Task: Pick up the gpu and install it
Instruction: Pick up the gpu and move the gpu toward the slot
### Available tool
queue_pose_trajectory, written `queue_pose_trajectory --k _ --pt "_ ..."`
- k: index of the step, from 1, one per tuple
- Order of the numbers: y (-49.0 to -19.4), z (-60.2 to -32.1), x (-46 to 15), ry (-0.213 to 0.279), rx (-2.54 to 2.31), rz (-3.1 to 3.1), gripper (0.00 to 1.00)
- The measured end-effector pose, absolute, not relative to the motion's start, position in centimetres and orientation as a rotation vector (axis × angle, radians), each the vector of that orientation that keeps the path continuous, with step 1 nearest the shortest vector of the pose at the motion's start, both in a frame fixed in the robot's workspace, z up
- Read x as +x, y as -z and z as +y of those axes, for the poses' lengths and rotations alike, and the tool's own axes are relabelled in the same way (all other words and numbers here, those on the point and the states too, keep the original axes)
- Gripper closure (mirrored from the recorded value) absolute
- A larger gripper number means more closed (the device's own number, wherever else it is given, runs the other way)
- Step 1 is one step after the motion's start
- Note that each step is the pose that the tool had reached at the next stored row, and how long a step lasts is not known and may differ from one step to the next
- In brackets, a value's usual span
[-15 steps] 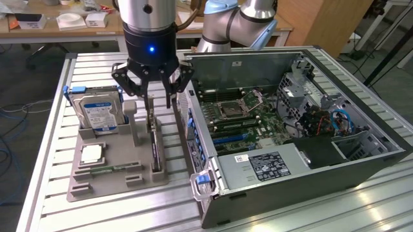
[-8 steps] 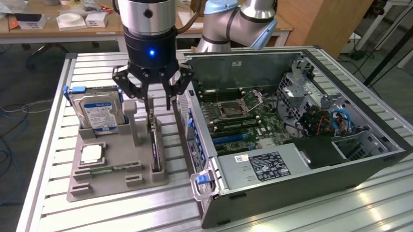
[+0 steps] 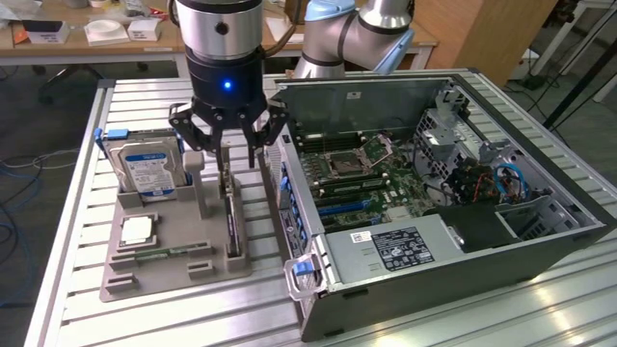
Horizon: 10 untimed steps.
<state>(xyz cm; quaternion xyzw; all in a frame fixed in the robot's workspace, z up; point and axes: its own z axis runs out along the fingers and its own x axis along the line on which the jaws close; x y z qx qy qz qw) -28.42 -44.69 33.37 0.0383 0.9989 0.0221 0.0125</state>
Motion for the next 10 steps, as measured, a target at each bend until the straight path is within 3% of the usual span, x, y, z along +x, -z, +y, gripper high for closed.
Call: queue_pose_trajectory --k 10 --pt "-32.56 -44.69 -28.43 -0.069 0.119 3.114 0.53"
